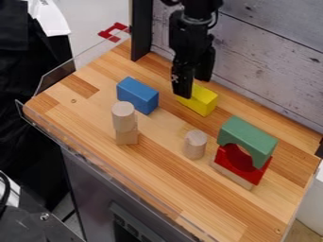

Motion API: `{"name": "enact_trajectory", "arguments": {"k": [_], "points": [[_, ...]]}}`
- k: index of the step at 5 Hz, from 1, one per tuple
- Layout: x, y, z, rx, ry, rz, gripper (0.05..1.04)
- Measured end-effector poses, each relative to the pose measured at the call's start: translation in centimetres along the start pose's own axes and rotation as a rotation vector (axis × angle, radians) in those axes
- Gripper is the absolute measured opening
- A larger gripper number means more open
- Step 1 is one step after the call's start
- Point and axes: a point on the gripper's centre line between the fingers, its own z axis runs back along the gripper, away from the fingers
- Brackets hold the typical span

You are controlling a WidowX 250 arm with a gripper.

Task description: Put the yellow piece on top of the green one

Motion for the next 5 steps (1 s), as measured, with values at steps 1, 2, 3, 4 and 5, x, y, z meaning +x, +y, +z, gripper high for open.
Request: {"name": "enact_trajectory", "arguments": {"k": [1,2,3,4,5], "points": [[-0.4,-0.2,-0.8,0.034,-0.008,-0.015,0.961],[-0.5,-0.3,-1.1,0.018,-0.012,-0.008,0.683],[-2.0,0.5,-0.1,-0.026,-0.005,-0.029,0.571],[-3.8,0.9,3.3,-0.096,-0.013,-0.057,0.571],[-5.7,1.8,6.8,-0.150,-0.050,-0.061,0.571]]}}
